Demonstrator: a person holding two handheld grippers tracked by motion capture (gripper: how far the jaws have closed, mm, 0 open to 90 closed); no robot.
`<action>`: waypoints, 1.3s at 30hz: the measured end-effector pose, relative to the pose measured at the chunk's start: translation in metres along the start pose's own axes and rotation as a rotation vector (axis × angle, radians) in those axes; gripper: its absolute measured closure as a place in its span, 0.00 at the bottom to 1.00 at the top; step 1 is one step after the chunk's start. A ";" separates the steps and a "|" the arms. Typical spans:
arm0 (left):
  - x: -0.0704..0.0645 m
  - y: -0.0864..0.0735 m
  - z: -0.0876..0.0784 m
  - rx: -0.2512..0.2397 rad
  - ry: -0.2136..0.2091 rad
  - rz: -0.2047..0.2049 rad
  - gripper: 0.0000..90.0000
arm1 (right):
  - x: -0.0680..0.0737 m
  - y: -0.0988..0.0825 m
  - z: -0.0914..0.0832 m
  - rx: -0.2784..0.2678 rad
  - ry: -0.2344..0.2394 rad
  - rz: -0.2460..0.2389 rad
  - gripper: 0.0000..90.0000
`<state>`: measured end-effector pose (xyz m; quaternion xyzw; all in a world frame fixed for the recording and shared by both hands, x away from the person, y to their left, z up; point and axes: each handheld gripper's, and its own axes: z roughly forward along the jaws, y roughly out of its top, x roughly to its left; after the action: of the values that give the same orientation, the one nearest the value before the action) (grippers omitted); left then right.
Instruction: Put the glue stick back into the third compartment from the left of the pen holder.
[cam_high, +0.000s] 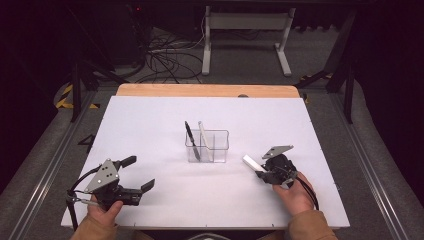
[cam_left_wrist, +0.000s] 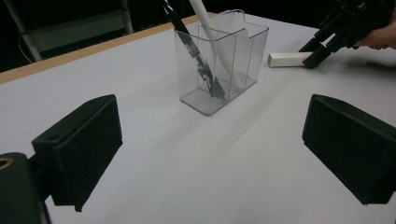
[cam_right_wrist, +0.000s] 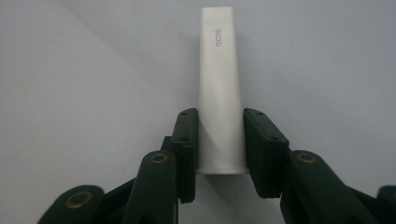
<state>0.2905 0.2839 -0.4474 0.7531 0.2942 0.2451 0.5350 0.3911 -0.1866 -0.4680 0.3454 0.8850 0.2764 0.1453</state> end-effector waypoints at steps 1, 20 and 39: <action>0.000 0.000 0.000 0.000 0.000 0.000 0.06 | 0.000 0.000 -0.002 -0.006 0.003 0.005 0.75; 0.000 0.000 0.000 0.001 0.002 0.001 0.06 | 0.004 0.009 -0.033 -0.079 -0.001 -0.006 0.75; 0.000 0.000 -0.001 0.002 0.003 0.003 0.06 | 0.006 0.029 -0.064 -0.117 0.003 -0.047 0.75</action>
<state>0.2900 0.2841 -0.4469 0.7538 0.2942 0.2469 0.5332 0.3740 -0.1897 -0.3995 0.3152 0.8752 0.3249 0.1704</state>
